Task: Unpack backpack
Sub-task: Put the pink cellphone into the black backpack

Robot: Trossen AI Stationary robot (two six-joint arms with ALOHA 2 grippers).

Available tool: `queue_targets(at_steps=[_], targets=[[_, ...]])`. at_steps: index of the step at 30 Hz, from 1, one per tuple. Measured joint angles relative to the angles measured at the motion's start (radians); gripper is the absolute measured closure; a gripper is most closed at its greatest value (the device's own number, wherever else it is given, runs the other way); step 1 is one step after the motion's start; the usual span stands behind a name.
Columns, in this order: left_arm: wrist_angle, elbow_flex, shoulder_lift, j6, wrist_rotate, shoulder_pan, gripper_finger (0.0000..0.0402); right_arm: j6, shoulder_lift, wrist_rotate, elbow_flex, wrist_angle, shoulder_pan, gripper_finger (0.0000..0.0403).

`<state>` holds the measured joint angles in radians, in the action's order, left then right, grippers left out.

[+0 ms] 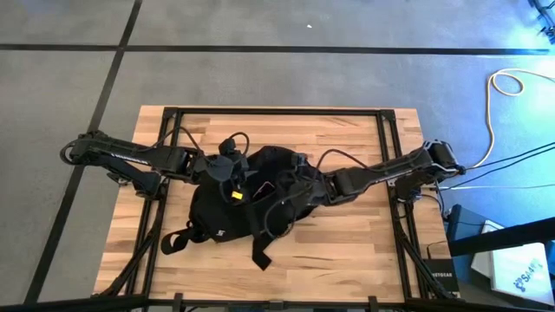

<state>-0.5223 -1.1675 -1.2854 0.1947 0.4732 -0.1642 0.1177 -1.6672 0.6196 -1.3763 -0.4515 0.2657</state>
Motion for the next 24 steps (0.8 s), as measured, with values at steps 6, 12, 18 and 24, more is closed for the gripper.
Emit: queue_targets(at_steps=[6,12,18,24], targets=[[0.001,0.0,0.0,0.0,0.0,0.0,0.0396,-0.106,-0.002,-0.033,0.059,0.006,-0.027,0.0403],[0.001,0.0,0.0,0.0,0.0,0.0,0.0396,-0.113,-0.003,-0.098,0.123,0.156,-0.032,0.0403],[0.001,0.0,0.0,0.0,-0.001,0.0,0.0396,-0.113,-0.004,-0.078,0.153,0.165,-0.038,0.0403],[0.0,0.0,0.0,0.0,-0.001,0.0,0.0396,-0.124,-0.004,-0.093,0.154,0.168,-0.047,0.0403]])
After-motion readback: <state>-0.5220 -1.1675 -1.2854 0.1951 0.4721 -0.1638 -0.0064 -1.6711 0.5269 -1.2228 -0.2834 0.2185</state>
